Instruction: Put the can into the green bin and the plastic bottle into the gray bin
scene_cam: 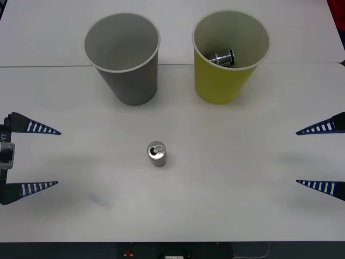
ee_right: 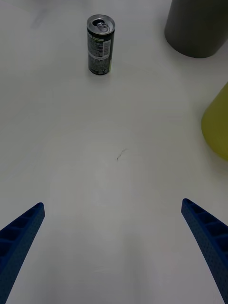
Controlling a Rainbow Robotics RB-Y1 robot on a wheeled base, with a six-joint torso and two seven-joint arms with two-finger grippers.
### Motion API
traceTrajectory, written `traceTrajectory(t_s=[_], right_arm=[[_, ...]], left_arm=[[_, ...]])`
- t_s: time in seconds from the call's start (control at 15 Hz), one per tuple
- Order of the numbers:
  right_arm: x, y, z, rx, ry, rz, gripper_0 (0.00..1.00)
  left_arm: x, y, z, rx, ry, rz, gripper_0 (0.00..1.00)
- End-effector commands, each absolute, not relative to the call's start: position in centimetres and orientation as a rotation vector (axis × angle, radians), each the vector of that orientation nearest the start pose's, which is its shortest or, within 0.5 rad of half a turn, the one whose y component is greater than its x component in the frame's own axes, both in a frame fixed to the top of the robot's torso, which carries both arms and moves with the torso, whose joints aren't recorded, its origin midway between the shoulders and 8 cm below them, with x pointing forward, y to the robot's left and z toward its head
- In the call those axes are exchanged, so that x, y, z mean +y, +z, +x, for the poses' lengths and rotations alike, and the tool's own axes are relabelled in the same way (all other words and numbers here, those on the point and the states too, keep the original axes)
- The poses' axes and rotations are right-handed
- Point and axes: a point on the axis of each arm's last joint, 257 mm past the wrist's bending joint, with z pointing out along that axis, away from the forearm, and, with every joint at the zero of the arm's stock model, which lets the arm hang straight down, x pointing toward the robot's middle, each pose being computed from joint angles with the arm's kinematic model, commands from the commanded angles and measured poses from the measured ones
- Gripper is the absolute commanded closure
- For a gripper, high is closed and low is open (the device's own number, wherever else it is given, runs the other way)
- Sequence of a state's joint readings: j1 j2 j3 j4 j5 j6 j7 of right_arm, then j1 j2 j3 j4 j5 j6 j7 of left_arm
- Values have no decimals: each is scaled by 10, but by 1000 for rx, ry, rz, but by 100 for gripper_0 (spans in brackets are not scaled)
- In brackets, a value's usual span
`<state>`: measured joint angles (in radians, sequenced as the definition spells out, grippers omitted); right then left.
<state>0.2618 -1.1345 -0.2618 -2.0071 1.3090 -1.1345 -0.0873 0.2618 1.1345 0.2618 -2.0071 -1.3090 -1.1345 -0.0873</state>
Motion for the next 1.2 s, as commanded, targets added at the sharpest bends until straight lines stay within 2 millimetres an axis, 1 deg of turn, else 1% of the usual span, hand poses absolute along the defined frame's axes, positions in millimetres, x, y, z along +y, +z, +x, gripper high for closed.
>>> traceTrajectory(t_s=[0.07,0.13,0.27,0.4,0.67,1.0,1.2], right_arm=[[-286,-167,341,1596,209,-1634,0],[-286,-167,341,1596,209,-1634,0],[-286,-167,341,1596,209,-1634,0],[-286,-167,341,1596,209,-1634,0],[-286,-167,341,1596,209,-1634,0],[-286,-167,341,1596,209,-1634,0],[-286,-167,341,1596,209,-1634,0]], left_arm=[[286,-167,341,1444,-118,1762,0],[286,-157,348,1431,-103,1733,0],[286,-149,347,1423,-119,1700,0],[285,-150,345,1424,-130,1697,0],[282,-169,344,1477,-208,1636,0],[262,-200,347,1545,-409,1470,0],[253,-211,351,1560,-489,1395,0]])
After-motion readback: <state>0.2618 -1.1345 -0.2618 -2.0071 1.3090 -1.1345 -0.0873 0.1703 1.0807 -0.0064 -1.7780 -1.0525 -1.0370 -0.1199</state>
